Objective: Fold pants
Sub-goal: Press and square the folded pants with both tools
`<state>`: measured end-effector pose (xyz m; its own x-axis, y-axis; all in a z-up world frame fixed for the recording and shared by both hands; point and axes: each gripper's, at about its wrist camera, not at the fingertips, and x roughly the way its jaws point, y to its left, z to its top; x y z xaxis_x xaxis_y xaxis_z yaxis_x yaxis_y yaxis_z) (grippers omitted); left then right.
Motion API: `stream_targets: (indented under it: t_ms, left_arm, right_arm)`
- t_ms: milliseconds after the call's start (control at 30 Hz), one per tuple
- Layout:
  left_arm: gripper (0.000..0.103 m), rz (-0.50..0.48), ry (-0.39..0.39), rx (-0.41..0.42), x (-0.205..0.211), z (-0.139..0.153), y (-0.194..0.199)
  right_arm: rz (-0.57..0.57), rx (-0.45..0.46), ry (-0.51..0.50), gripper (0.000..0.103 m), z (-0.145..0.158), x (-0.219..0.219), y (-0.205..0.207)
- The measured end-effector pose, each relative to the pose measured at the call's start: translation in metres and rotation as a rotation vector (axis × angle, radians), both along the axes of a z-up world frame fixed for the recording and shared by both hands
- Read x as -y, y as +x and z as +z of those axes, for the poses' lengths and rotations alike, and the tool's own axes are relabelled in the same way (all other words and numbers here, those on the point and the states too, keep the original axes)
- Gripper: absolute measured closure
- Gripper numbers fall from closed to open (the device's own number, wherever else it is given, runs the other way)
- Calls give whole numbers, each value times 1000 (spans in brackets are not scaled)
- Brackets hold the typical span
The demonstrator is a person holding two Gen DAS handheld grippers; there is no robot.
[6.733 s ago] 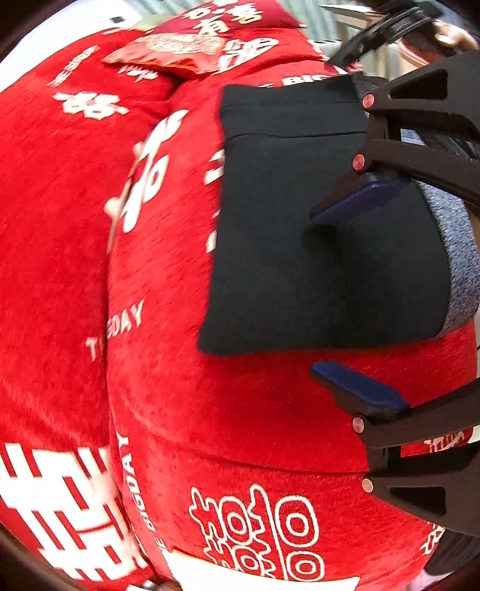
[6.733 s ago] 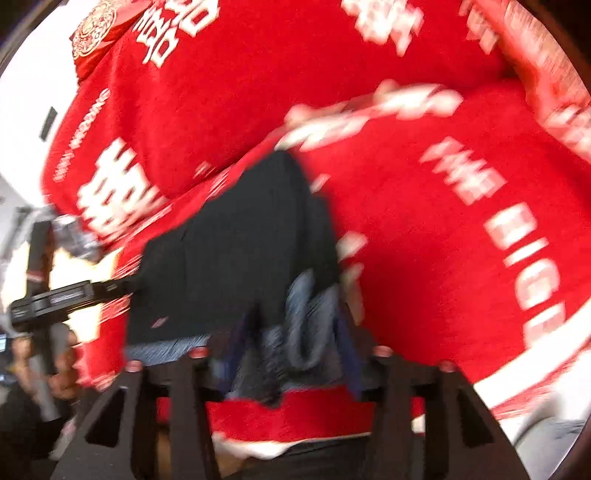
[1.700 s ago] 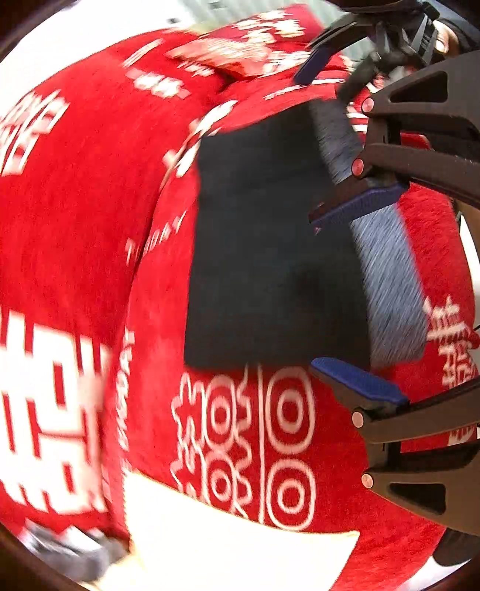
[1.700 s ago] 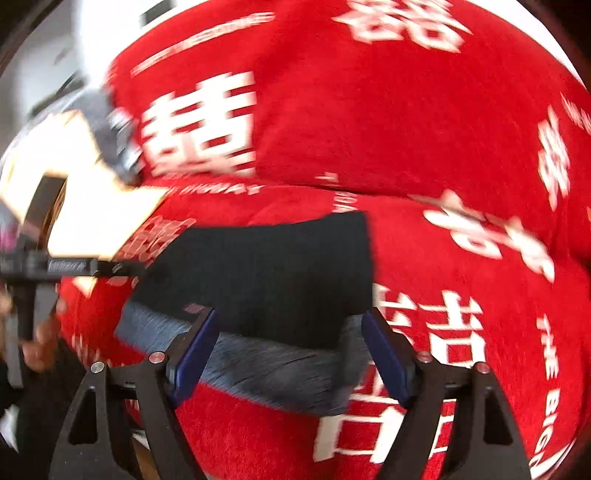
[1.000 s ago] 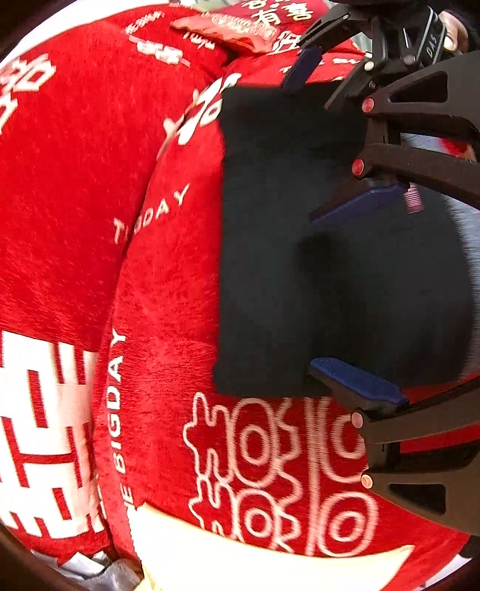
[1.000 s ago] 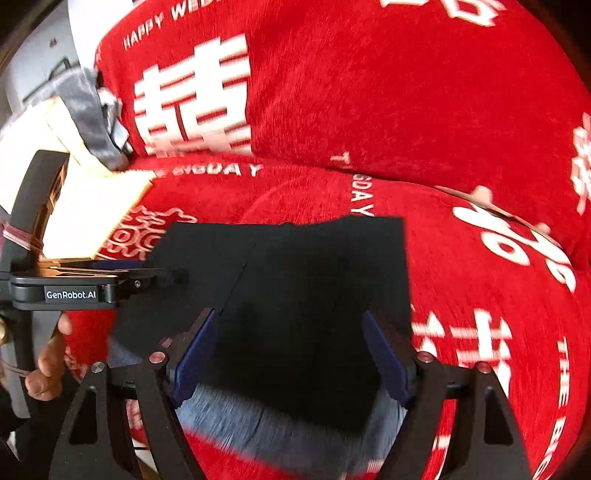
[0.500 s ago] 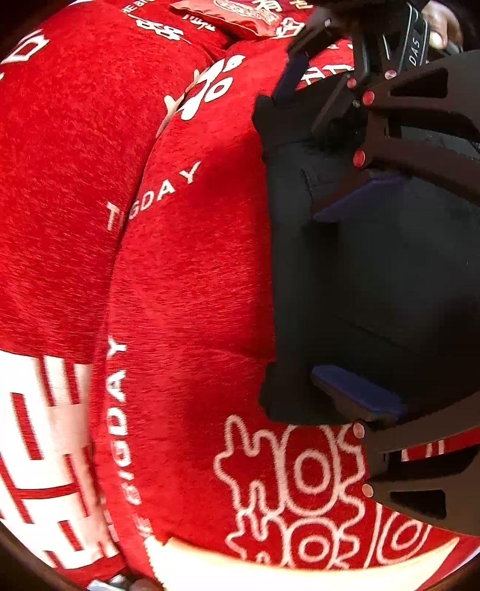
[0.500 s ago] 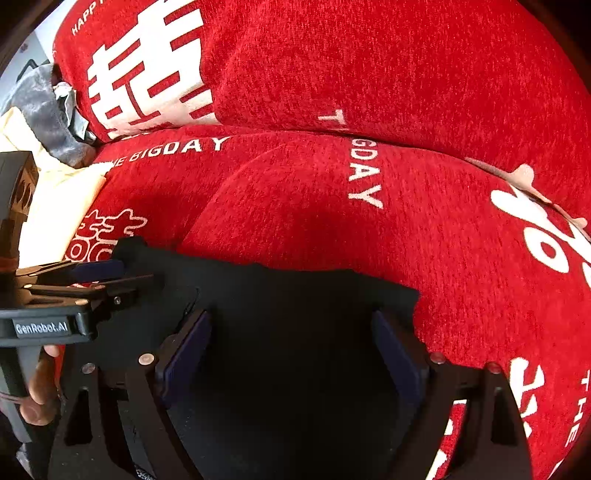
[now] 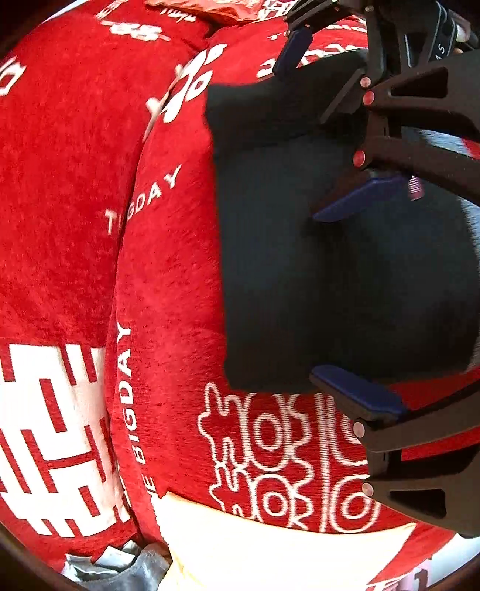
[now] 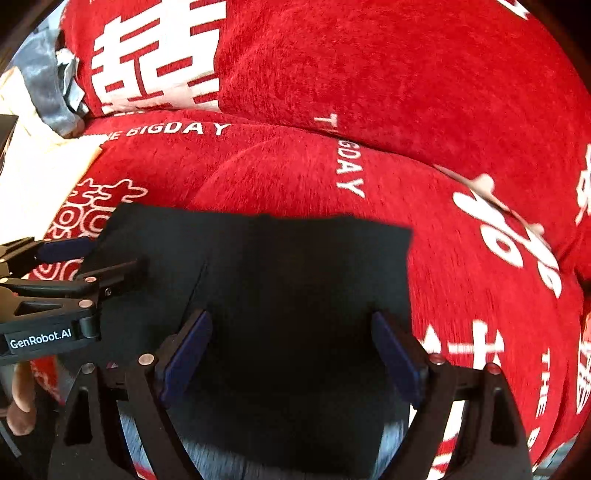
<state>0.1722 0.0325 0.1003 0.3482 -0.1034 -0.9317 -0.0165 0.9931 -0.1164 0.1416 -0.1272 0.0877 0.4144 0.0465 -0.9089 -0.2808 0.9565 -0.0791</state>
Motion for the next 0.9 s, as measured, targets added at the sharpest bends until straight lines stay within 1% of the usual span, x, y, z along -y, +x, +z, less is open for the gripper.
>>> stream_targets:
  t_ms: [33, 133, 333, 467, 567, 633, 700, 833, 867, 900]
  left_arm:
    - [23, -12, 12, -1, 4, -2, -5]
    - [23, -35, 58, 30, 11, -2, -22]
    - [23, -31, 28, 34, 6, 3, -40]
    - [23, -29, 27, 39, 4, 2, -49]
    - [23, -28, 32, 48, 5, 1, -56]
    - [22, -26, 36, 55, 5, 0, -59]
    - [22, -24, 37, 55, 5, 0, -59]
    - [22, -21, 39, 53, 5, 0, -59]
    - [22, -17, 37, 53, 4, 0, -60]
    - [19, -9, 37, 50, 3, 0, -60]
  right_arm:
    - [4, 0, -7, 13, 0, 1, -7]
    - [21, 27, -31, 13, 3, 1, -28]
    - [47, 66, -65, 12, 10, -1, -60]
    - [27, 74, -64, 10, 9, 4, -71]
    - [1, 53, -47, 10, 1, 11, -77]
    - [-6, 60, -45, 10, 0, 14, -83]
    - [-19, 70, -33, 10, 5, 17, -88]
    - [-42, 144, 21, 9, 25, 21, -90]
    - [-41, 138, 37, 9, 25, 20, -88]
    - [-35, 119, 51, 9, 22, 20, -85]
